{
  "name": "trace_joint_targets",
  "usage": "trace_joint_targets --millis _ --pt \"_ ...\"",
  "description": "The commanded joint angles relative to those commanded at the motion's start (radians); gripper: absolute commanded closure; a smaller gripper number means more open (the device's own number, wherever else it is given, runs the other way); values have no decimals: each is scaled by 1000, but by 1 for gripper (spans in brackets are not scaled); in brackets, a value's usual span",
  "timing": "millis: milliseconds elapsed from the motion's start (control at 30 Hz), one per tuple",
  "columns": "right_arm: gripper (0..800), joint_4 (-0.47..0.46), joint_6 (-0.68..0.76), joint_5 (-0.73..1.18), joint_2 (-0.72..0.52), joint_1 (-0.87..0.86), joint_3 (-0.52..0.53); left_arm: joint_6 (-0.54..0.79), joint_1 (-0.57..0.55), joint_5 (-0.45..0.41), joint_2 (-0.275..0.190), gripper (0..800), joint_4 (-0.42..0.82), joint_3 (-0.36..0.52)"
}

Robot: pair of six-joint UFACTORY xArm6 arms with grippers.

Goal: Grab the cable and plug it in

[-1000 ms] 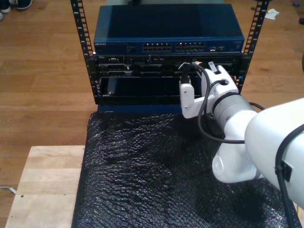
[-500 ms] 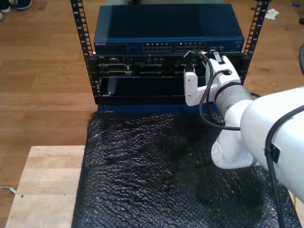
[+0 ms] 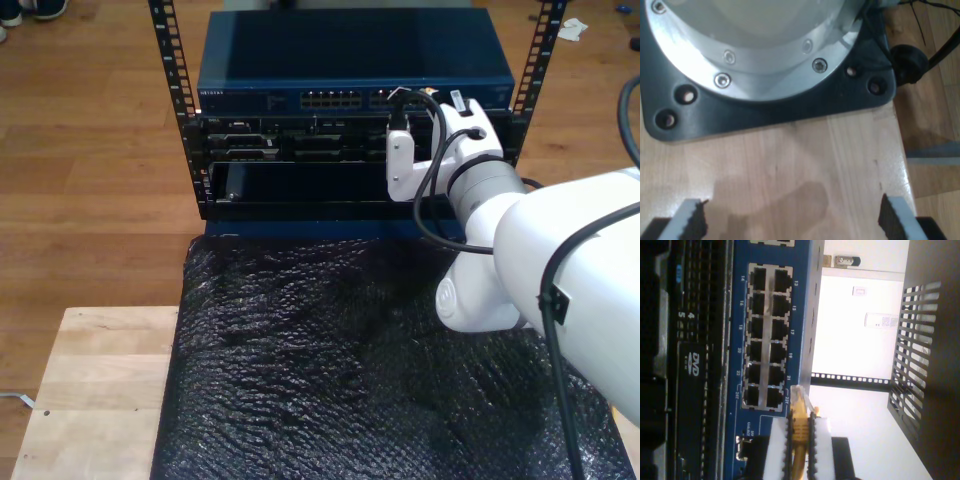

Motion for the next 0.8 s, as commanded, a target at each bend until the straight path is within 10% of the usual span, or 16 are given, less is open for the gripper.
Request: trace_joint_targets --millis 800 --pt "800 78 0 -77 -3 3 40 0 -2 0 0 0 0 0"
